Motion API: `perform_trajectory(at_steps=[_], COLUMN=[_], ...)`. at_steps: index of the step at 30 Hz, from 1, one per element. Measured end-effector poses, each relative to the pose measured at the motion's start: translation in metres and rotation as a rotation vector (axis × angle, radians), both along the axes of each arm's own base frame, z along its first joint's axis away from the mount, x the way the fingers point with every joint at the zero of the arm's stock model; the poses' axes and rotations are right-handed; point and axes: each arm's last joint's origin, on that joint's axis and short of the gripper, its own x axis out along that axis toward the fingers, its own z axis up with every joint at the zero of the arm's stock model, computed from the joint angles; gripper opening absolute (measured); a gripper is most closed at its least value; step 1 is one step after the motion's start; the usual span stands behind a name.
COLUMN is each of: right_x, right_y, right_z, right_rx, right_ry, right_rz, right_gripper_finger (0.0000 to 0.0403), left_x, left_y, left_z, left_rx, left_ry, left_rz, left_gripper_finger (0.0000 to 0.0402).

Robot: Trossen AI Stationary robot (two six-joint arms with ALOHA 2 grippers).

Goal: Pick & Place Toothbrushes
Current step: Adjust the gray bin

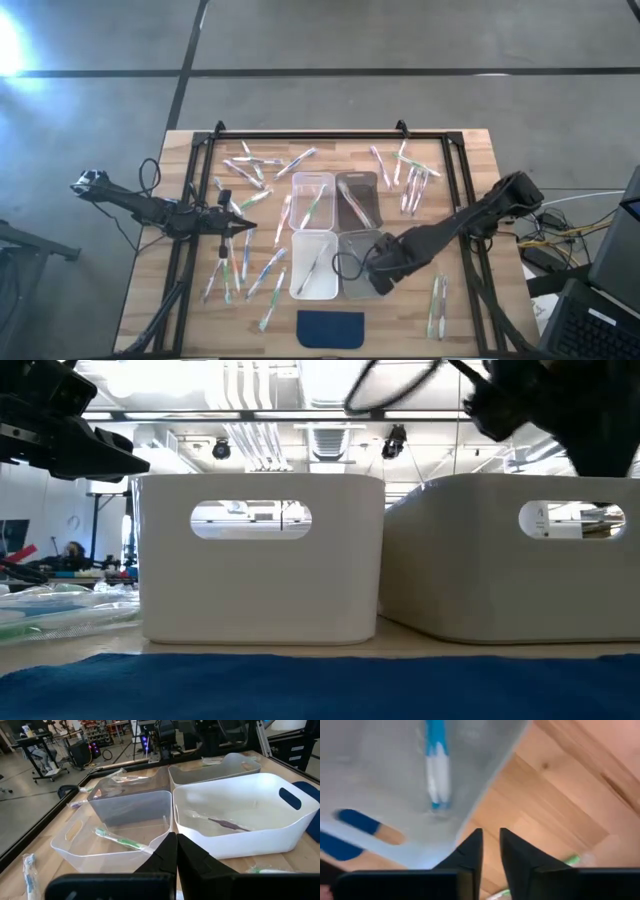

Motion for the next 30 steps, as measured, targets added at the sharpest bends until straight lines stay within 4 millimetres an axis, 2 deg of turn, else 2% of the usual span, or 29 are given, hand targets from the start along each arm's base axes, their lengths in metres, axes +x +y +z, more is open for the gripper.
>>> perform_trajectory(at_steps=[4,15,30], right_x=[-0.008,-0.006,-0.004], right_y=[0.006,0.018,0.015], right_z=[-0.007,-0.029,-0.037], right_rx=[-0.012,0.059,0.039], right_ry=[0.026,-0.091,-0.142], right_rz=[-0.011,-0.041,-0.021], right_gripper_finger=[0.0012,0.0008,0.0008], left_x=[0.000,0.000,0.000], left_y=[0.000,0.000,0.000], left_z=[0.000,0.000,0.000], left_rx=[0.000,0.000,0.000], left_ry=[0.000,0.000,0.000], left_rz=[0.000,0.000,0.000], left_gripper_finger=[0.0005,0.0005,0.0005])
